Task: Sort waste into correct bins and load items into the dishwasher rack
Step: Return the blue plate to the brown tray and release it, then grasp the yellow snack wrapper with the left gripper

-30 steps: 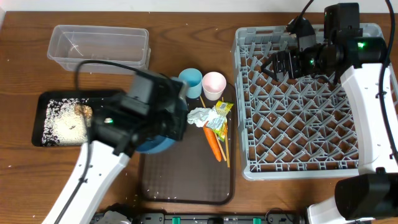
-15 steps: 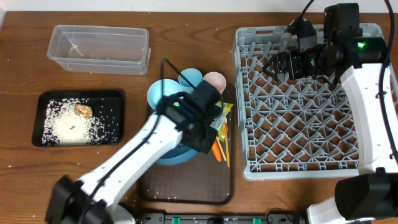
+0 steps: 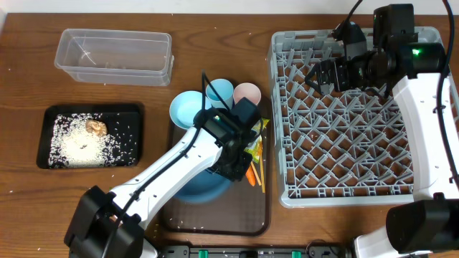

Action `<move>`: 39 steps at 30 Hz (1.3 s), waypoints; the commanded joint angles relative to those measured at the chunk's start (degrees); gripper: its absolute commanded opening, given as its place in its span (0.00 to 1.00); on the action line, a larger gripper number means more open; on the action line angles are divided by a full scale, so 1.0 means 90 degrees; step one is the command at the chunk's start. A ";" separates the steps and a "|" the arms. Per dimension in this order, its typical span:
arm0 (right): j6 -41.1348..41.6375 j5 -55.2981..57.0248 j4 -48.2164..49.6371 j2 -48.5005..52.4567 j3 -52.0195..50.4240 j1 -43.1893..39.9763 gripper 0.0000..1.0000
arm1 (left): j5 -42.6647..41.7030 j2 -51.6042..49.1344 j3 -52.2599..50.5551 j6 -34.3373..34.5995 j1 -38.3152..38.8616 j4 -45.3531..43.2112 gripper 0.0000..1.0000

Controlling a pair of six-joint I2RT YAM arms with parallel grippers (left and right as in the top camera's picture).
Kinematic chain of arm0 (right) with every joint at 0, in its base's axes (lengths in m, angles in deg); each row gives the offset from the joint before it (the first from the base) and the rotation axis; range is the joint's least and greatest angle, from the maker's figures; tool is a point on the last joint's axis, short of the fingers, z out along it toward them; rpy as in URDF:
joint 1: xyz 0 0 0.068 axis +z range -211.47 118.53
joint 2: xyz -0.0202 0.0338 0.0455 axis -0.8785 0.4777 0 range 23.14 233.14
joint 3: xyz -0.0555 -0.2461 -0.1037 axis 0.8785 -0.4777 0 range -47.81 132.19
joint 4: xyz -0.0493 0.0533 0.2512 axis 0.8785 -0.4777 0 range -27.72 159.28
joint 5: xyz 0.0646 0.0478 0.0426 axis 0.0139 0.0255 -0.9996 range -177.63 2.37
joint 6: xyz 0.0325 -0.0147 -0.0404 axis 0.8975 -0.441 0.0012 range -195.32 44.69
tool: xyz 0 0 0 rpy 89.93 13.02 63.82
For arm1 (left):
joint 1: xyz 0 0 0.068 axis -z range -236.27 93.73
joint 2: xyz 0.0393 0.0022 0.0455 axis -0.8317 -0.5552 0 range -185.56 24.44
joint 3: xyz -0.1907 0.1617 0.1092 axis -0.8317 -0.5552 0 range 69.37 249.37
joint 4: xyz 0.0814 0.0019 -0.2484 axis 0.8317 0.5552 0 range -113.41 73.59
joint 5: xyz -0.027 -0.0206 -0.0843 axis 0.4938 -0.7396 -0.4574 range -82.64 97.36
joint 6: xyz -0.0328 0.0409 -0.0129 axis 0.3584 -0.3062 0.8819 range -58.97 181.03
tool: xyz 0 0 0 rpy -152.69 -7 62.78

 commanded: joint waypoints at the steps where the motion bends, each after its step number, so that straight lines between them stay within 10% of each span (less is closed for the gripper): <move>1: 0.0022 0.0019 0.0012 -0.0066 -0.0032 0.0041 0.99 | 0.0046 -0.0029 -0.0015 0.0085 0.0027 0.0121 0.36; 15: 0.0022 0.0019 0.0010 -0.0066 -0.0032 0.0041 0.99 | 0.0141 -0.0029 -0.0012 0.0073 0.0027 -0.1197 0.42; 26: 0.0007 0.0049 -0.0039 -0.0066 -0.0041 0.0041 0.99 | 0.0787 -0.0673 -0.0015 -0.1258 0.0024 -0.2069 0.80; 39: -0.0051 0.0066 0.0012 -0.0066 -0.0049 0.0041 0.99 | 0.1049 -0.1226 -0.0012 -0.1717 0.0012 -0.2545 0.84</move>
